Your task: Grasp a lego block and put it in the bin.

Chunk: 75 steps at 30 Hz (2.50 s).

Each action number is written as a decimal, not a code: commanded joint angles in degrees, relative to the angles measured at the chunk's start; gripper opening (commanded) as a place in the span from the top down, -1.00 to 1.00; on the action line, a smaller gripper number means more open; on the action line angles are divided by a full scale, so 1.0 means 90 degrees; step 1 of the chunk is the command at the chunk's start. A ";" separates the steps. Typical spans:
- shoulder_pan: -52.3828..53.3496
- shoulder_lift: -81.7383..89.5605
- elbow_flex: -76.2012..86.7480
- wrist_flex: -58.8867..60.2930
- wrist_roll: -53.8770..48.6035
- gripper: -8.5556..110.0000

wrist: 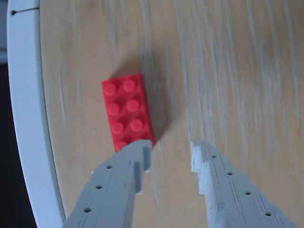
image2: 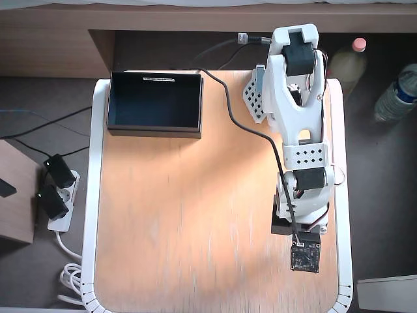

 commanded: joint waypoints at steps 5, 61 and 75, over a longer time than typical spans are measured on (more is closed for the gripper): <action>-0.0322 -0.0186 -0.0820 -0.0498 -0.0225 0.58; 0.0605 -0.0439 -0.0820 -0.1133 -0.0156 0.86; 0.2920 0.2100 -0.0830 0.0820 0.0605 0.86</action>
